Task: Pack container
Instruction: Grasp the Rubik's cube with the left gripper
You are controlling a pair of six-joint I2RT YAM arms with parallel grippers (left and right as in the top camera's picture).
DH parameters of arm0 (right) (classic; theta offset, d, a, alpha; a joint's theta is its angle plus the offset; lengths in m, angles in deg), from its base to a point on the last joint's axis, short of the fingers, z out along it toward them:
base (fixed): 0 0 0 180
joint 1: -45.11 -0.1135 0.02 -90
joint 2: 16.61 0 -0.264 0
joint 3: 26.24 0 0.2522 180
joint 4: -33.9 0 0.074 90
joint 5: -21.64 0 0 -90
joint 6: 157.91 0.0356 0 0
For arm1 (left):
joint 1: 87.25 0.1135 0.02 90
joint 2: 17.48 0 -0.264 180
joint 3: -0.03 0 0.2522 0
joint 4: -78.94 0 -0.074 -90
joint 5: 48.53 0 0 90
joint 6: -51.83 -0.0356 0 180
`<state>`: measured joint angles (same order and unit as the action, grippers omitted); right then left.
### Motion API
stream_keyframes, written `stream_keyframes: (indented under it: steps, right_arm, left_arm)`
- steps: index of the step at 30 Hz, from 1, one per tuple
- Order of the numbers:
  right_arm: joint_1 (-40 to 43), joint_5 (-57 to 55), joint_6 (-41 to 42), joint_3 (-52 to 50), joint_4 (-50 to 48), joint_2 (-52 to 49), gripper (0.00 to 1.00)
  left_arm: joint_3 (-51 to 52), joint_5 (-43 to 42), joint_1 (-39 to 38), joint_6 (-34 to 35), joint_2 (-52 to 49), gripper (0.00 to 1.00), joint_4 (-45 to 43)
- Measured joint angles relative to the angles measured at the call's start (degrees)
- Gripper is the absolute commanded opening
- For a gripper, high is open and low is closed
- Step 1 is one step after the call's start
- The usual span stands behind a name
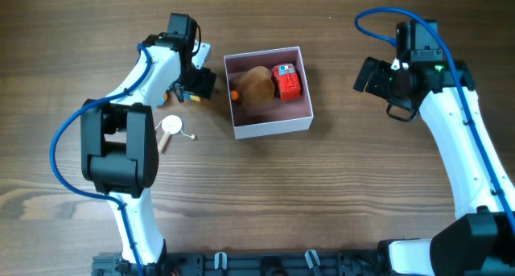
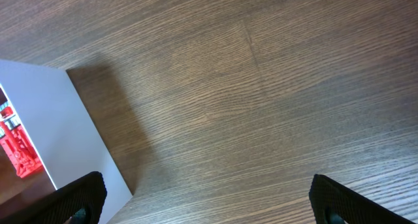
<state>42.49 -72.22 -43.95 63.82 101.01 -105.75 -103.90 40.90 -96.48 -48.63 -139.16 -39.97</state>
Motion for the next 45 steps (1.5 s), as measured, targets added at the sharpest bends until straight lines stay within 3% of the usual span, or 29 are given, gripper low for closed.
stream_keyframes:
  steps: [10, 13, 18, 25, 29, 45]
  right_arm:
    - [0.00, 0.00, 0.00, 0.00, 0.00, 0.00, 1.00]
    - [0.00, 0.00, 0.00, 0.00, 0.00, 0.00, 1.00]
    - [0.00, 0.00, 0.00, 0.00, 0.00, 0.00, 1.00]
    - [0.00, 0.00, 0.00, 0.00, 0.00, 0.00, 1.00]
    - [0.00, 0.00, 0.02, 0.00, 0.00, 0.00, 1.00]
    - [0.00, 0.00, 0.00, 0.00, 0.00, 0.00, 1.00]
  left_arm:
    - [0.00, 1.66, 0.02, 0.02, 0.00, 0.86, 0.24]
    - [-0.02, 2.25, 0.00, 0.11, 0.00, 0.84, 0.20]
    - [-0.02, 2.51, 0.02, 0.42, 0.00, 0.70, 0.20]
    - [-0.02, 2.69, 0.00, 1.18, 0.00, 0.70, 0.20]
    - [-0.11, 2.69, 0.02, 1.60, 0.00, 0.77, 0.20]
    - [-1.33, 2.69, 0.02, 4.42, 5.03, 0.78, 0.50]
